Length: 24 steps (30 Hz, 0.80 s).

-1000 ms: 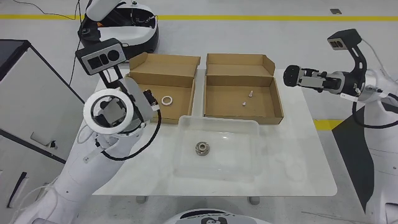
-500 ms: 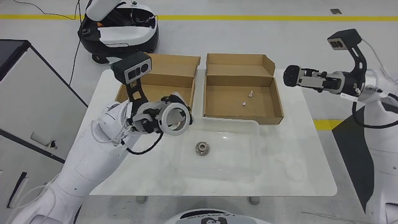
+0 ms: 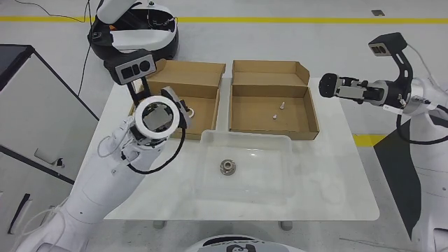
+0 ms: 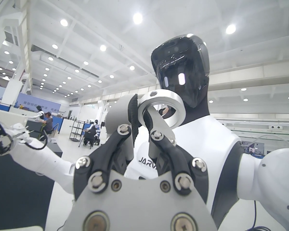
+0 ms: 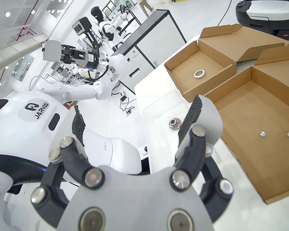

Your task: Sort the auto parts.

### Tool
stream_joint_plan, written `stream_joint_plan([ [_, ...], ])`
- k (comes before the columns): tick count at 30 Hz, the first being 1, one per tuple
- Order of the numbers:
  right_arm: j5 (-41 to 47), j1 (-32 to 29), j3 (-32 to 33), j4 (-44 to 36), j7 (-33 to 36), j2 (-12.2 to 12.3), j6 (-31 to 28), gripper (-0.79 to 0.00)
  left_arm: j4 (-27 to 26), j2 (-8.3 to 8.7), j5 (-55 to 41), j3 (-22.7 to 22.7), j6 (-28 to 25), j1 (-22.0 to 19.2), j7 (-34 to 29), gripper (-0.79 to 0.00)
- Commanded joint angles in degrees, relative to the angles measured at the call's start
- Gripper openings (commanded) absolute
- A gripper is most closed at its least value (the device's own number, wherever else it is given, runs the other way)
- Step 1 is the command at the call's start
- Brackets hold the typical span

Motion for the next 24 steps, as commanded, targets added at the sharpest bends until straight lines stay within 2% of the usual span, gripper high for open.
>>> stream_joint_plan([
  [1,0.02,0.00,0.00,0.00,0.00,0.00,0.00,0.000,-0.51,-0.39,-1.84,-0.22,0.00,0.20,0.00,-0.785],
  [4,0.02,0.00,0.00,0.00,0.00,0.00,0.00,0.000,-0.60,-0.91,-2.39,-0.56,0.00,0.43,-0.01,-0.785],
  [8,0.02,0.00,0.00,0.00,0.00,0.00,0.00,0.000,1.03,-0.81,2.48,-0.13,0.00,0.37,0.00,-0.785],
  [18,0.02,0.00,0.00,0.00,0.00,0.00,0.00,0.000,3.97,1.37,12.29,2.76,0.02,-1.06,-0.02,-0.785],
  [24,0.02,0.00,0.00,0.00,0.00,0.00,0.00,0.000,1.92,1.88,4.89,3.08,0.00,-1.31,0.00,-0.785],
])
